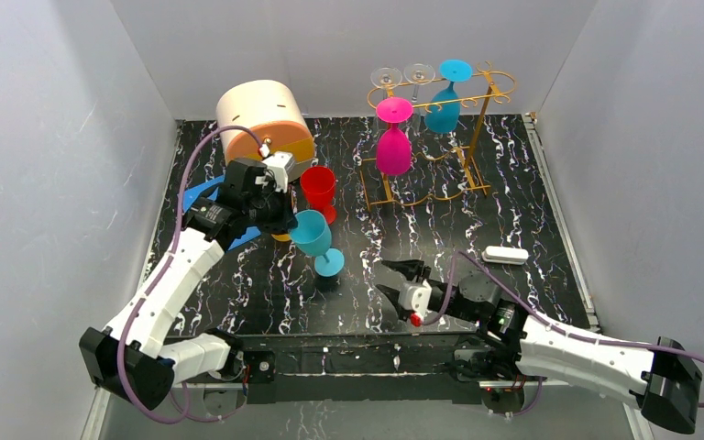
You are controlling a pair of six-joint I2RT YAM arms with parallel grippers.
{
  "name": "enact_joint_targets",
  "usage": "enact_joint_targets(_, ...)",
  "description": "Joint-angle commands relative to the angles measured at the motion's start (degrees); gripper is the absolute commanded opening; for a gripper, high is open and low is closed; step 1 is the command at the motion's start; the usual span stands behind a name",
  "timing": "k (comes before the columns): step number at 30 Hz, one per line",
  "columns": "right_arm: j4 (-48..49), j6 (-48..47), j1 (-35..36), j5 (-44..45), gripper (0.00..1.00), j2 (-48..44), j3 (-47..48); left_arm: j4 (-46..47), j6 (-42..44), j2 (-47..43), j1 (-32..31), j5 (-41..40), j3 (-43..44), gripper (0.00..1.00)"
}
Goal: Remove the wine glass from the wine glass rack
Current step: Place the wine glass at the center of the board.
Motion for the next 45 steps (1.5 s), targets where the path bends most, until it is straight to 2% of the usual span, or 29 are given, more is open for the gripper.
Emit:
enact_joint_targets(1,10.2,15.8,0.1,10.3,0.65,0.3,-1.1,2.8,-2.2,0.0,-0.1,-7.8,-4.0,0.0)
enact_joint_targets(2,10.6,17.2,0.0,11.4,0.78,0.2,-1.3,3.2,-2.7,0.4,-0.1,-8.5,-4.6,0.0)
enact_joint_targets(3,10.8,18.3,0.0,11.7,0.96,-0.1,-1.6,3.5,-3.2,0.6,-0.1,-9.5,-5.1,0.0)
enact_joint_targets(4,11.1,19.4,0.0,11.7,0.98,-0.6,-2.0,3.5,-3.7,0.9,-0.1,-10.6,-5.4,0.0)
enact_joint_targets(7,12.5,25.1,0.1,15.4,0.99,-2.6,-2.9,3.5,-4.5,1.4,-0.1,-15.7,-6.4,0.0)
enact_joint_targets(9,11.3,30.7,0.0,23.2,0.99,-3.2,-2.2,3.5,-5.2,1.2,-0.1,-18.2,-6.7,0.0)
enact_joint_targets(13,1.0,41.5,0.0,40.8,0.99,-1.7,2.8,3.5,-6.1,0.6,-0.1,-22.2,-7.2,0.0)
enact_joint_targets(21,-20.5,54.2,-0.9,53.6,0.99,8.1,14.3,3.2,-7.9,2.6,-0.1,-28.0,-7.1,0.0)
enact_joint_targets(24,-27.0,59.6,-5.5,49.4,0.99,11.4,16.8,3.1,-7.7,3.4,-0.1,-28.7,-6.6,0.0)
enact_joint_targets(28,-29.4,63.5,-15.3,37.8,0.99,12.3,18.3,2.7,-6.4,4.1,-0.1,-29.2,-6.2,0.0)
enact_joint_targets(31,-30.2,65.5,-20.4,33.7,0.99,11.9,18.5,2.6,-6.2,4.1,0.0,-30.2,-6.0,0.0)
enact_joint_targets(36,-30.4,66.7,-23.2,29.8,0.99,11.6,18.4,3.2,-5.2,5.1,0.0,-32.0,-5.2,0.0)
enact_joint_targets(45,-31.7,66.8,-24.3,29.7,0.99,13.5,20.3,7.1,-4.4,9.1,0.4,-33.0,-2.9,0.0)
